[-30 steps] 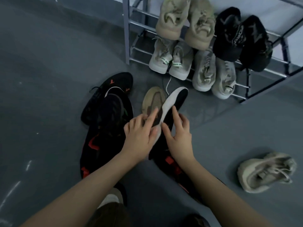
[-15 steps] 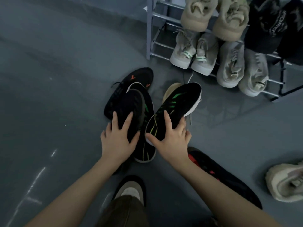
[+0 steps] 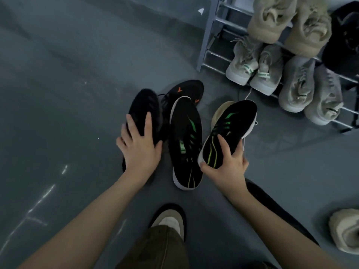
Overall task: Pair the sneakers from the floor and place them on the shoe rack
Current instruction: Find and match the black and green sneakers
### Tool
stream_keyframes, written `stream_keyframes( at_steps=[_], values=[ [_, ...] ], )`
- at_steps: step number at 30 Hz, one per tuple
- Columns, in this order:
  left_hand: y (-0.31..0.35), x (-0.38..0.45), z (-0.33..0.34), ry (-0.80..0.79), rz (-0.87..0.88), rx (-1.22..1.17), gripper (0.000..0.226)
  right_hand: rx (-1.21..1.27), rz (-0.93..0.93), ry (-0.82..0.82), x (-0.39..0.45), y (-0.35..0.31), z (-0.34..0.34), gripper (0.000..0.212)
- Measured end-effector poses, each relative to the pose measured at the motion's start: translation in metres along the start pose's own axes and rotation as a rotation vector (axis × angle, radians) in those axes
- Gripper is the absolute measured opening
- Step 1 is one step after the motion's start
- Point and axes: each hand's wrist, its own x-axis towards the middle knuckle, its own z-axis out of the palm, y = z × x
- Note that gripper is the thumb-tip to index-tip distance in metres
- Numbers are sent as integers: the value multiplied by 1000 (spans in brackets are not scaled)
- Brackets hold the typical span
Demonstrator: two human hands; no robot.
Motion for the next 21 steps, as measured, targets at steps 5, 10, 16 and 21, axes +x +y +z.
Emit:
stream_keyframes(
  at_steps=[5,10,16,21],
  values=[
    [44,-39,17,-154,236,-183,71,-236,-28,-27,-18,24,-17,81],
    [59,-56,33,-362,155,-185,105,-290,41,-5,-29,37,-13,84],
    [65,-53,41,-418,184,-128,125,-180,37,20,-17,40,-4,97],
    [65,-55,45,-370,151,-262,121,-118,5,0,-16,44,-5,97]
  ],
)
